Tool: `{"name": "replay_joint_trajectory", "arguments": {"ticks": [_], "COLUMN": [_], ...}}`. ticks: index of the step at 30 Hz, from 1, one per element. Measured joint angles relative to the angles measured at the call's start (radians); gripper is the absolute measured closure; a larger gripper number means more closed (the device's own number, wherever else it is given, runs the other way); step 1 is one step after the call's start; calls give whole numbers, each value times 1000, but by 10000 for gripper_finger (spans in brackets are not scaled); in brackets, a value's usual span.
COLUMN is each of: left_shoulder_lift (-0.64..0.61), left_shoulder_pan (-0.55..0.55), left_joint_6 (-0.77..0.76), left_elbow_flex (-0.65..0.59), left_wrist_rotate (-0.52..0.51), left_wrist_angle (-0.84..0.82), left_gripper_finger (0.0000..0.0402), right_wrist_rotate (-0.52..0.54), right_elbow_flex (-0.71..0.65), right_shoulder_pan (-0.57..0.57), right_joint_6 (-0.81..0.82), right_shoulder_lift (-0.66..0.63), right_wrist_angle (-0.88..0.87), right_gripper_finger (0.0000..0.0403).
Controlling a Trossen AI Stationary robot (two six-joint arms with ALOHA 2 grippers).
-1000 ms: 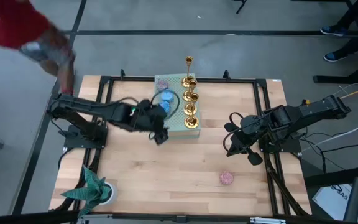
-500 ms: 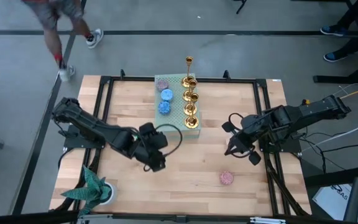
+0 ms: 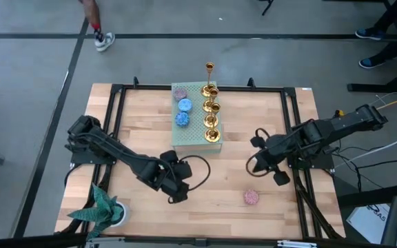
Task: Pick & Place candle stick holders
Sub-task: Align the pink scented candle with the other scented candles on the shelf
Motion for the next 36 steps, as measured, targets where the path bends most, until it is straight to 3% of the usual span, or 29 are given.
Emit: {"name": "replay_joint_trajectory", "arguments": {"ticks": [4, 11, 18, 27, 36], "left_shoulder_lift": [28, 38, 35, 34, 34], "left_shoulder_pan": [0, -2, -4, -4, -9], "left_joint_6": [0, 1, 1, -10, -27], "left_elbow_flex": [0, 0, 0, 0, 0], "left_wrist_rotate": [28, 52, 51, 55, 58], "left_wrist_angle": [18, 39, 38, 38, 38], "left_gripper_finger": [59, 59, 59, 59, 59], "right_wrist_rotate": [6, 4, 1, 1, -28], "right_elbow_flex": [-31, -239, -461, -646, -712], "right_shoulder_pan": [34, 102, 153, 161, 163], "right_joint_6": [102, 239, 421, 488, 533], "right_shoulder_lift": [12, 13, 13, 13, 13], "right_wrist_angle": [-124, -35, 194, 576, 601], "right_gripper_finger": [389, 389, 389, 389, 389]}}
